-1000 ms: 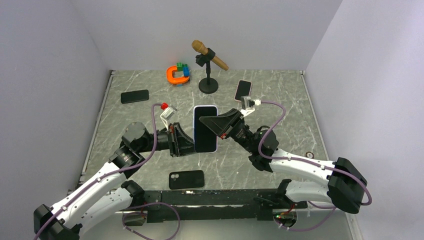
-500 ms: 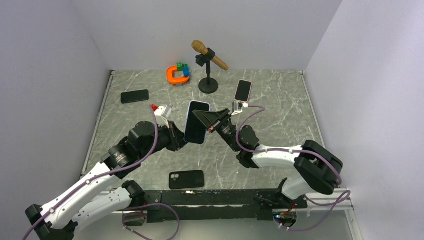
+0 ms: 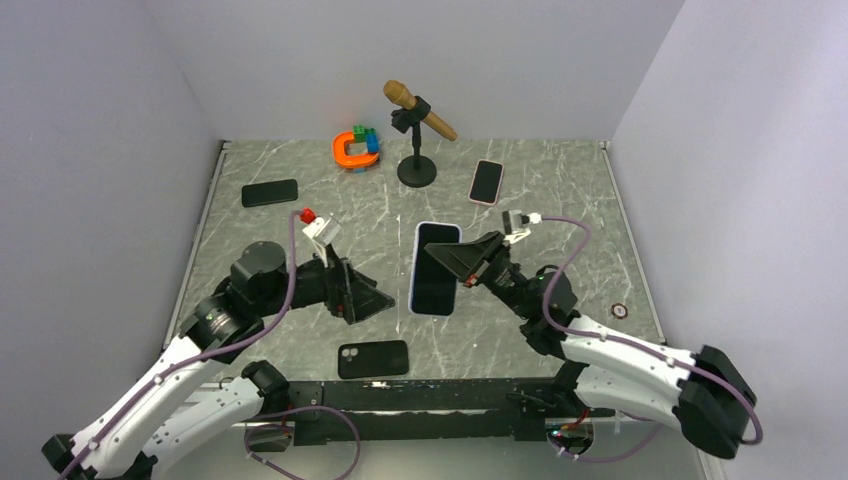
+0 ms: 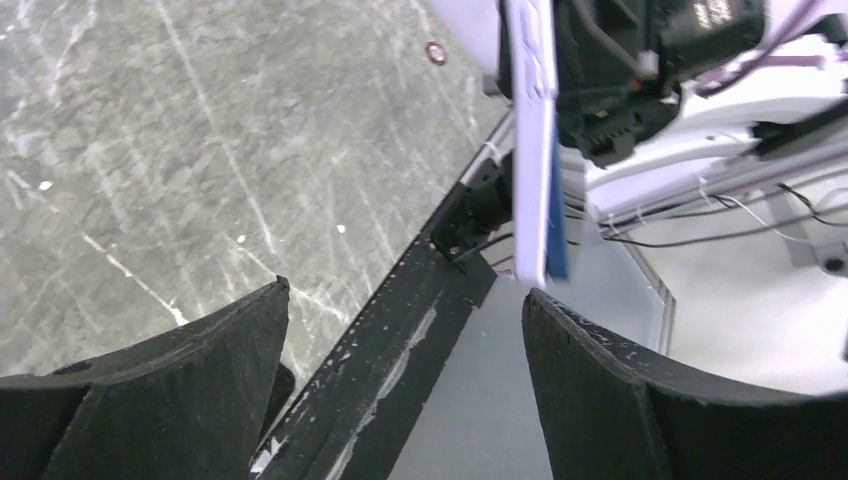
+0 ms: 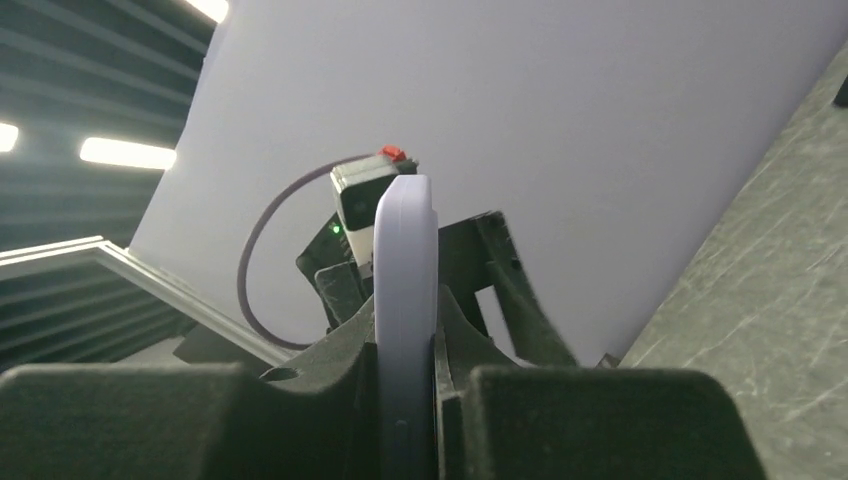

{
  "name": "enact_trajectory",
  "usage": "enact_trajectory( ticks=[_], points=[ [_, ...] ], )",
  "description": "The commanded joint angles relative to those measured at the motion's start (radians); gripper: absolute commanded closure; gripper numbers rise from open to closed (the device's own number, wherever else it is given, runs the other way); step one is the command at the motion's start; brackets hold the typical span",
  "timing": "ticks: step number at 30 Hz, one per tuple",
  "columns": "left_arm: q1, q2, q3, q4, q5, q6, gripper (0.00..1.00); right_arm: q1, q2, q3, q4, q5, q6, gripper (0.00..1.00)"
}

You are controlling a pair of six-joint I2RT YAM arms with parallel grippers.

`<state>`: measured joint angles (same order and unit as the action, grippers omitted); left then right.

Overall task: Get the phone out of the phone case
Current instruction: Remove the phone case from the phone.

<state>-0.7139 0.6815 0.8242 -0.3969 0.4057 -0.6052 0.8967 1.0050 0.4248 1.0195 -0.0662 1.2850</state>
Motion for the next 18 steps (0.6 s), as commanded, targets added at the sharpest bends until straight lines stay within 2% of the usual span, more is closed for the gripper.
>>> enact_trajectory(
  ticks=[1,4,6,8,11,18],
  points=[
    [0.024,-0.077,0.014,0.102,0.247,-0.064,0.14,-0.054,-0.155,-0.002,-0.059,-0.036,-0.028,1.00],
    [0.017,-0.066,-0.047,0.362,0.401,-0.277,0.22,-0.061,-0.190,0.017,-0.124,-0.029,-0.054,1.00],
    [0.001,-0.066,-0.102,0.544,0.426,-0.397,0.24,-0.061,-0.198,0.022,-0.132,-0.026,-0.056,1.00],
    [-0.019,-0.063,-0.136,0.632,0.416,-0.464,0.26,-0.063,-0.202,0.025,-0.133,-0.024,-0.055,1.00],
    [-0.072,-0.039,-0.154,0.684,0.394,-0.495,0.26,-0.063,-0.202,0.027,-0.137,-0.018,-0.049,1.00],
    [-0.156,0.010,-0.167,0.669,0.336,-0.465,0.26,-0.064,-0.171,0.026,-0.086,-0.031,-0.024,1.00]
  ],
)
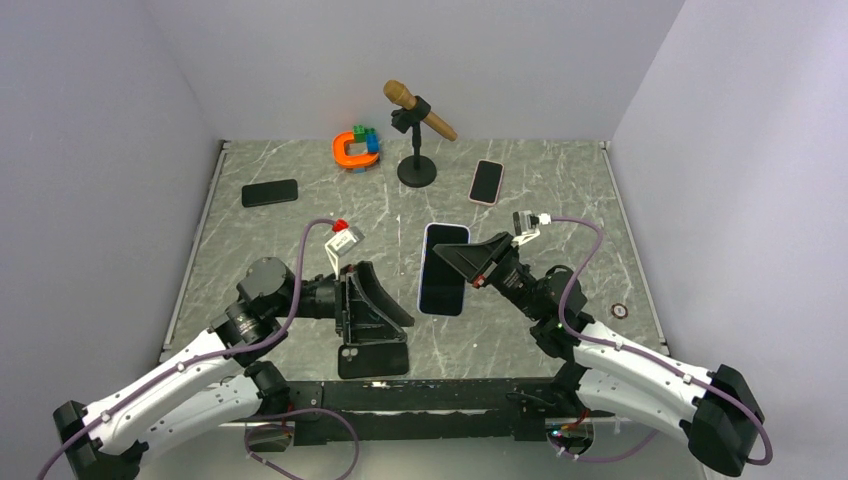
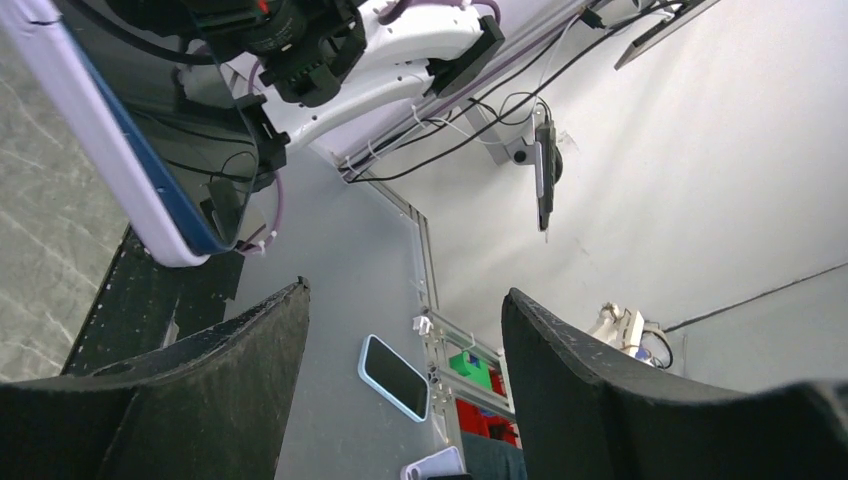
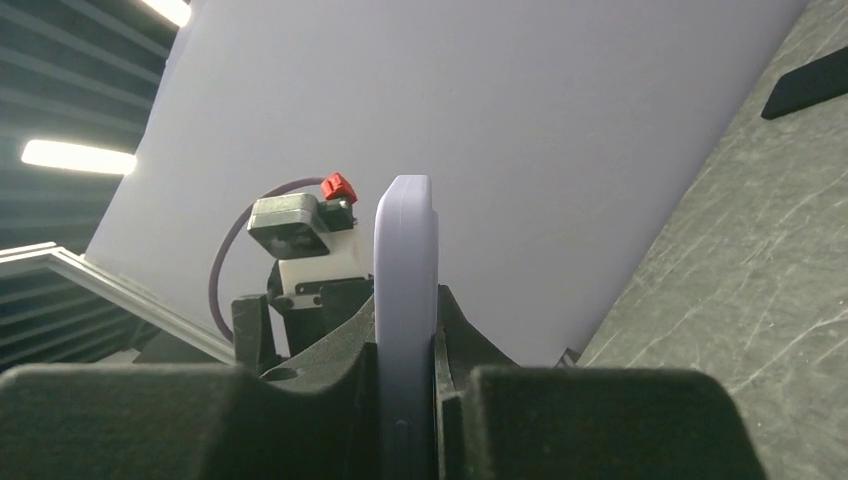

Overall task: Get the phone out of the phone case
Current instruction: Remove the phone case from the phone.

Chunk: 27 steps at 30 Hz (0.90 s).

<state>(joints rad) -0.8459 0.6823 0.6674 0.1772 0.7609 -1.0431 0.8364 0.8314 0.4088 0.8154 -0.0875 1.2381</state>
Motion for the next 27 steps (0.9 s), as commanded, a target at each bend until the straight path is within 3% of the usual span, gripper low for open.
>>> enact_trajectory(
  ticks=[1,12,27],
  points=[
    [-0.026,0.013,-0.015,0.101,-0.025,-0.029,0.26,-0.003,0.005,0.039,0.127,-0.011,0.029,1.00],
    [-0.028,0.073,-0.017,0.061,-0.058,-0.003,0.24,-0.003,0.018,0.032,0.166,-0.028,0.046,1.00],
    [-0.027,0.084,-0.017,0.134,-0.059,-0.038,0.24,-0.002,-0.008,0.032,0.108,-0.016,0.017,1.00]
  ],
)
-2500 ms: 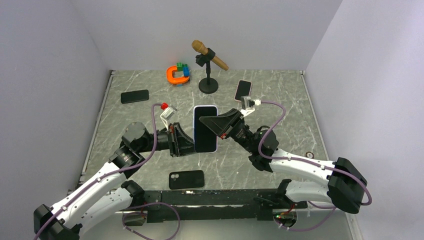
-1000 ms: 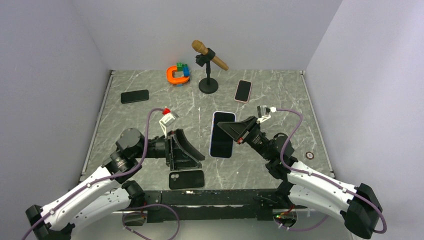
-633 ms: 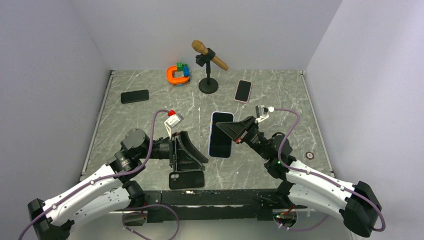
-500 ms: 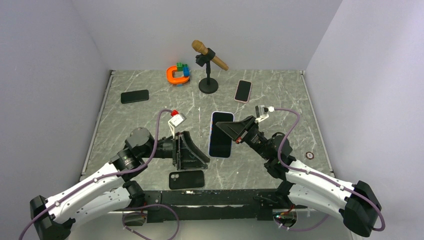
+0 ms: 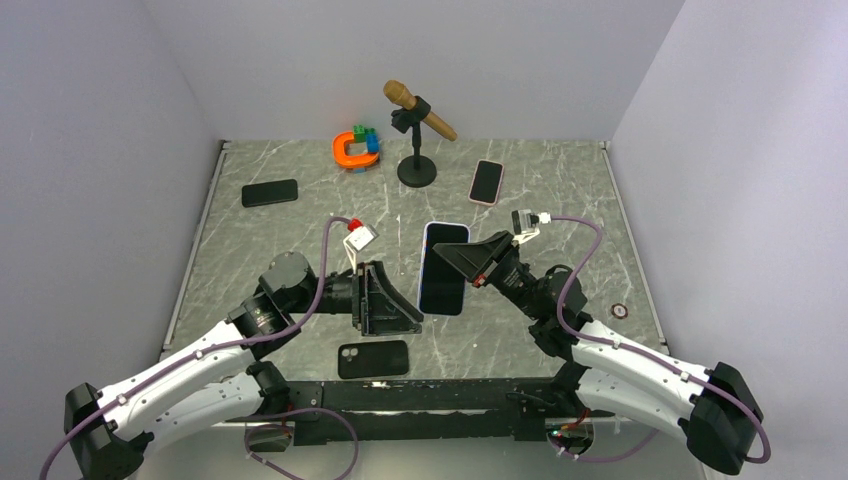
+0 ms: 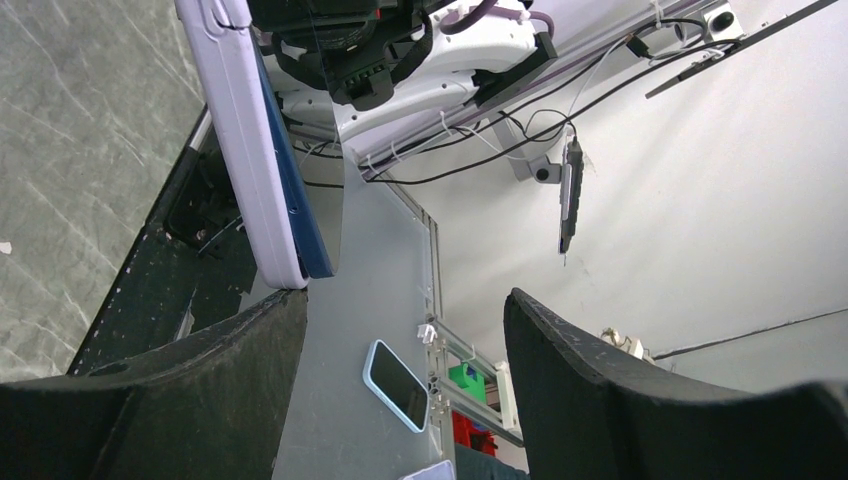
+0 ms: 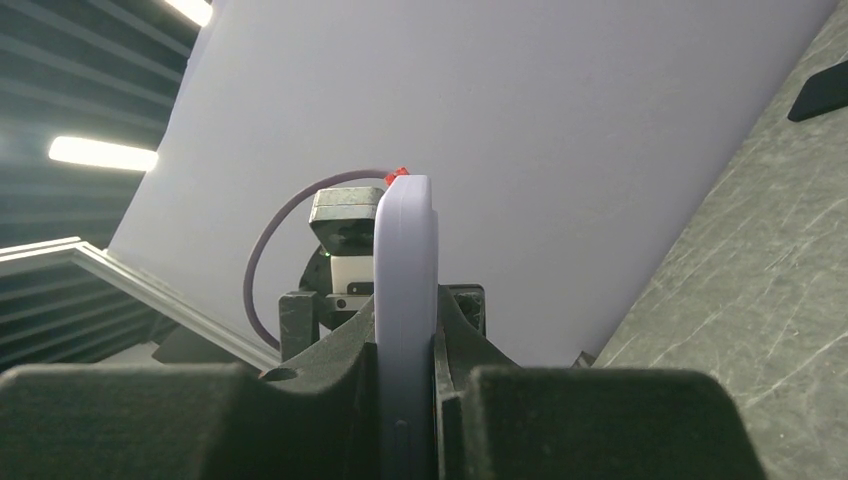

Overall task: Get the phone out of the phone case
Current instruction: Remove the phone case from the phone.

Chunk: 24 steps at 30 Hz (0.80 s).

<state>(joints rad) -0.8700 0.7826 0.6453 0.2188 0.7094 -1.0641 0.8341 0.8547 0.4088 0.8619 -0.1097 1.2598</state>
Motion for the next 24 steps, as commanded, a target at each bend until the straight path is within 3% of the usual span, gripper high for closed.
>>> enact_trajectory(
  ticks=[1,8,24],
  points=[
    [-0.003,-0.023,0.005,0.090,-0.010,-0.013,0.22,0.001,-0.029,0.033,0.062,0.006,-0.008,1.00],
    [-0.003,-0.033,0.046,0.001,-0.029,0.034,0.16,0.000,0.013,0.038,0.109,-0.013,0.012,1.00],
    [-0.003,-0.027,0.018,0.074,-0.059,-0.014,0.17,0.002,0.025,0.051,0.092,-0.020,0.001,1.00]
  ],
)
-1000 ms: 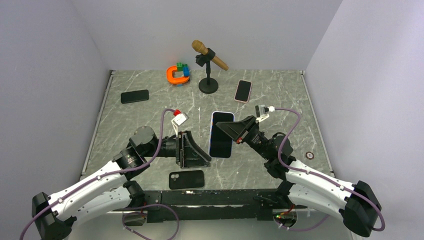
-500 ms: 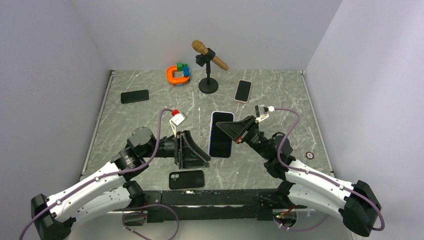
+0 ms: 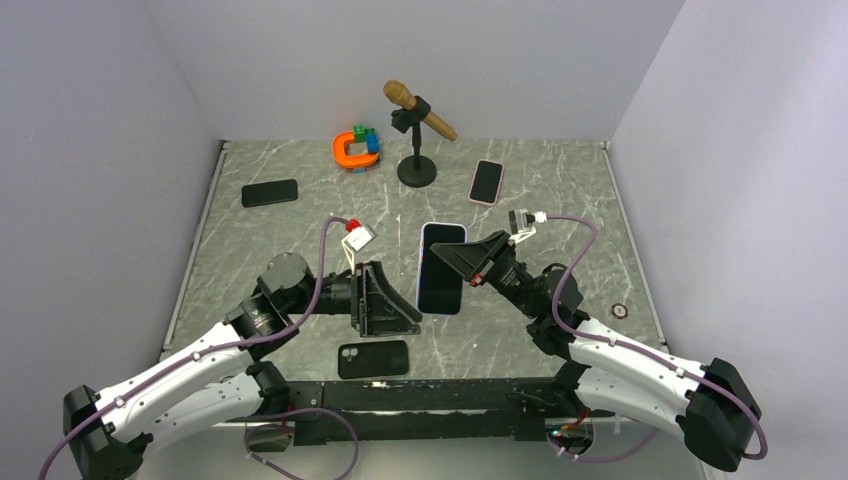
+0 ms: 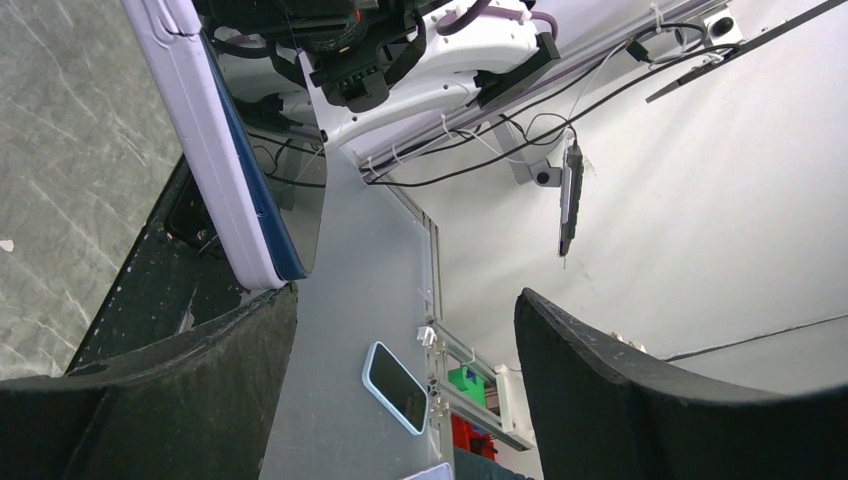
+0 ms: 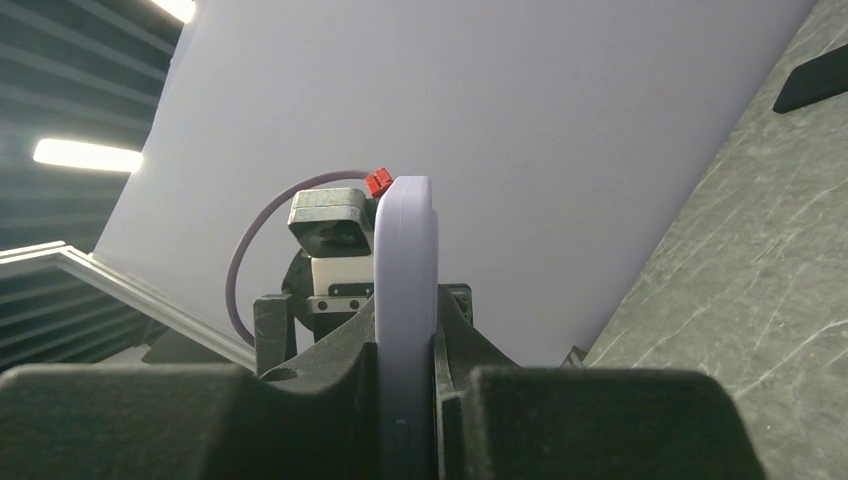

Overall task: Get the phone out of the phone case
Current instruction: Remove the phone case from the phone.

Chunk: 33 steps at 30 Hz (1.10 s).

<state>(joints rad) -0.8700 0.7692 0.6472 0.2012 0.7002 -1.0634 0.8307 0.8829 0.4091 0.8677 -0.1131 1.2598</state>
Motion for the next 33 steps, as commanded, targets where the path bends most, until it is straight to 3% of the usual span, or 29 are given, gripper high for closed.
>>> enact_trajectory(
  ticks=[1,10,16,29,33],
  points=[
    [-0.004,-0.018,0.001,0.126,-0.055,-0.033,0.18,0.006,-0.001,0.048,0.088,-0.014,0.003,1.00],
    [-0.003,-0.055,-0.096,0.262,-0.229,-0.145,0.27,0.035,0.024,0.044,0.124,-0.002,-0.002,1.00],
    [-0.003,-0.096,-0.091,0.218,-0.320,-0.117,0.32,0.050,0.017,0.030,0.124,0.017,-0.008,1.00],
    [-0.003,-0.135,-0.083,0.154,-0.334,-0.088,0.28,0.061,0.041,0.048,0.142,0.015,0.002,1.00],
    [-0.003,-0.128,-0.089,0.219,-0.321,-0.103,0.29,0.071,0.039,0.052,0.108,0.035,-0.017,1.00]
  ],
)
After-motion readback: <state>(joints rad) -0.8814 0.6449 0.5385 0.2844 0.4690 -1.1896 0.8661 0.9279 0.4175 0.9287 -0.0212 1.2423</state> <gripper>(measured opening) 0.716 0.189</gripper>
